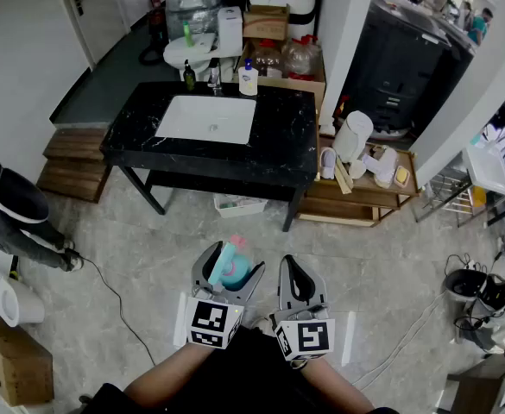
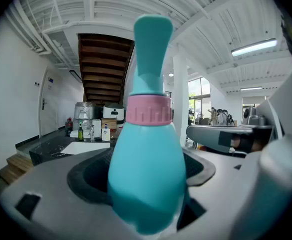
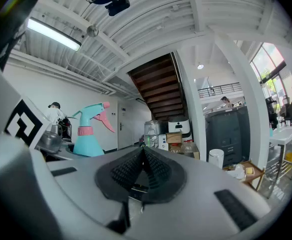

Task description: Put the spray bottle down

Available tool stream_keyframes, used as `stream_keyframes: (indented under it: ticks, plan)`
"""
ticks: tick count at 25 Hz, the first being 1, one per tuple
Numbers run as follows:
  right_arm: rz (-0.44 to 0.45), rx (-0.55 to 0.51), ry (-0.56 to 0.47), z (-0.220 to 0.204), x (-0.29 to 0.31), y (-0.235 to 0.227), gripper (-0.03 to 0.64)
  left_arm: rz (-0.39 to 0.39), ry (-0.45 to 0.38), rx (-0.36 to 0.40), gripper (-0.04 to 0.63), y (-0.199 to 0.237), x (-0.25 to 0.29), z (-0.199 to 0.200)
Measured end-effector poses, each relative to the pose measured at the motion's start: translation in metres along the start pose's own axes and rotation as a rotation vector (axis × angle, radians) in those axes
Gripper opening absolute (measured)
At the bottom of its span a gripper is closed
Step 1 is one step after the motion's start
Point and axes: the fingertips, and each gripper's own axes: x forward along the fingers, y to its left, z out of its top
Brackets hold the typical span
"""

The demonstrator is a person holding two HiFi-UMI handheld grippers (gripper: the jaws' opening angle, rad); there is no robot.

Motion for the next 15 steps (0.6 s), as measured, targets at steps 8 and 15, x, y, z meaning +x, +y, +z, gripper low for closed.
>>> stream_keyframes:
  ticks: [8,15]
  plan:
    - [-0.082,0.145,-0.021,-0.011,-0.017,-0.038,0.015,0.026,-0.011,0.012,0.405,-0.006,0.0,-0.001]
    - [-0.13,0.157,-0.019,-0.015,-0.018,-0.059,0.015,0.015,-0.008,0.0,0.405,-0.001,0.018,0.0]
